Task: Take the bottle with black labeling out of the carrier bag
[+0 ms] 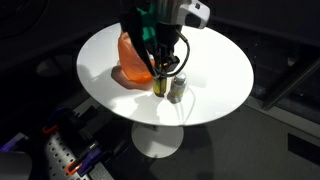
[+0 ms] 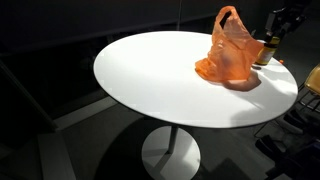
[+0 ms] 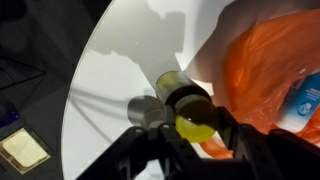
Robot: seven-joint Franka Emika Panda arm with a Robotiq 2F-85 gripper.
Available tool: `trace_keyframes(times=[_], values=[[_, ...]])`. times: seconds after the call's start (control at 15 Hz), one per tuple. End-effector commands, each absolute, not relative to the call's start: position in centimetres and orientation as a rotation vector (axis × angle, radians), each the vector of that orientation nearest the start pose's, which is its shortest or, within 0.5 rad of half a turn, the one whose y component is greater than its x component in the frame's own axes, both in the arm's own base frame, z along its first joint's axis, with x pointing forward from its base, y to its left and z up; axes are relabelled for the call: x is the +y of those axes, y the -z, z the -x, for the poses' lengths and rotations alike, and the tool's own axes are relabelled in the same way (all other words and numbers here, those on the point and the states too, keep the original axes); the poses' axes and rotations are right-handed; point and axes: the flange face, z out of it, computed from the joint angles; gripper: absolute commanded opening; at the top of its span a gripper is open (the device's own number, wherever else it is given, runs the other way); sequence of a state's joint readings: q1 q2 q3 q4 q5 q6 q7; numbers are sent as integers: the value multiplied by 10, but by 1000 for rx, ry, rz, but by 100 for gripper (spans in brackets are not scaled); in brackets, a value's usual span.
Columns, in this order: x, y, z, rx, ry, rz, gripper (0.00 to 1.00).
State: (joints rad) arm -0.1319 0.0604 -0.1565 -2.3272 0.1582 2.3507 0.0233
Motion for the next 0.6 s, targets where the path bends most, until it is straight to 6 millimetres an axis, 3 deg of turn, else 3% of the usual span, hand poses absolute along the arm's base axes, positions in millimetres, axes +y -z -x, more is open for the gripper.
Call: trace_keyframes(times=[0.0,0.2,0.27,0.53], values=[[-149,-308,-504,666,-8,2954,20],[-148,-303,-507,660,-25,2947,20],[-148,-303,-507,651,-29,2946,60],[-141,-314,-503,595,-51,2938,93]])
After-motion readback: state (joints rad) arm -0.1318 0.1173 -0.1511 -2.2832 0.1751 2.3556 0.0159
